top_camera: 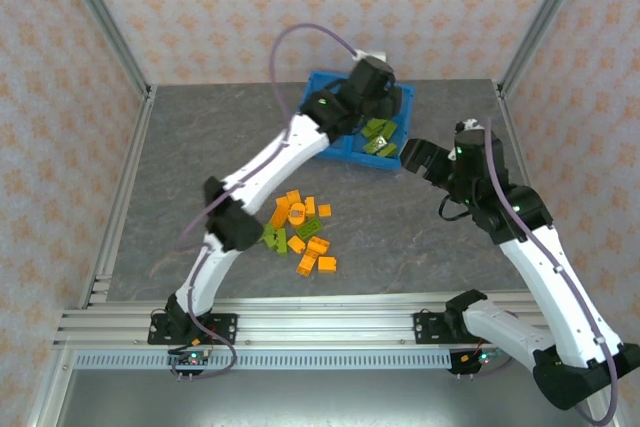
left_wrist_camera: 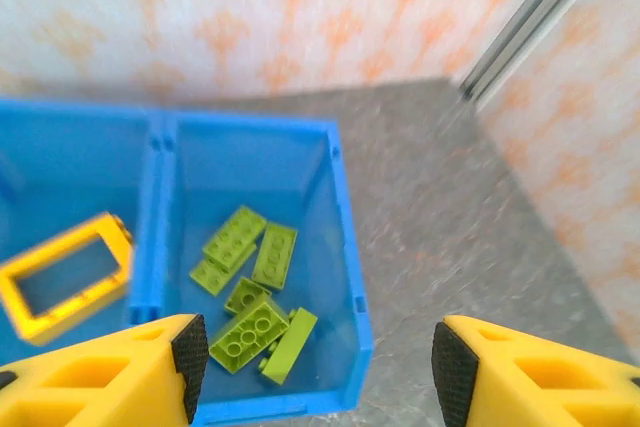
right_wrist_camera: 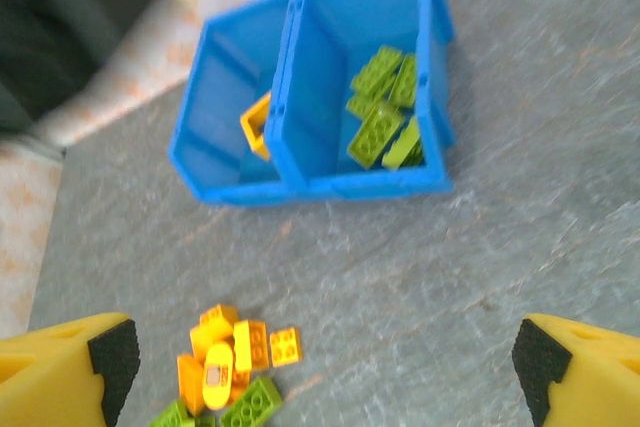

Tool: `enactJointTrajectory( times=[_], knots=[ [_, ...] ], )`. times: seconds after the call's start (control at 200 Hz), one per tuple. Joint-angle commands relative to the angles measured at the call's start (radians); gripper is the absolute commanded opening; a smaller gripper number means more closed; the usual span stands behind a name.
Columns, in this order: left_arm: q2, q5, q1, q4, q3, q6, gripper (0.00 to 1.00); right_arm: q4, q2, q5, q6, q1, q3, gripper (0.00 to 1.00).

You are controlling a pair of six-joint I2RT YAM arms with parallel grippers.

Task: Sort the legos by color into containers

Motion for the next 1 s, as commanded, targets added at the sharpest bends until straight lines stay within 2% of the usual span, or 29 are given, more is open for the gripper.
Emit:
enactJointTrajectory(
  times=[0.0,0.115,0.22,0.345,0.51,0.696,0.996],
  knots=[
    [-0.236,-0.050,0.034,-0.015,-0.190,0.075,0.64,0.025,0.070,-0.087,-0.022,0.070,-0.035,0.96],
    [-0.502,0.000,0.072,0.036,-0.495,0.145,0.66,0.039,0.190,-0.103,-0.023,0.172,-0.039,0.96],
    [-0.693,0.045,0.098,0.019,-0.725,0.272,0.74,0.076,0.325,-0.138,-0.011,0.234,-0.041,0.95],
    [-0.871,-0.036,0.105,-0.048,-0.923,0.345,0.80,0.095,0.491,-0.124,-0.008,0.293,-0.012,0.86],
    [-1.039,-0.129,0.116,-0.072,-1.169,0.356,0.83,0.152,0.677,-0.115,-0.020,0.331,0.030,0.75],
    [-1.124,-0.104,0.148,-0.018,-1.340,0.360,0.99,0.173,0.834,-0.092,-0.038,0.334,0.094,0.69],
    [-1.100,-0.079,0.181,0.057,-1.419,0.385,1.00,0.170,1.015,-0.107,-0.039,0.344,0.205,0.64]
  ],
)
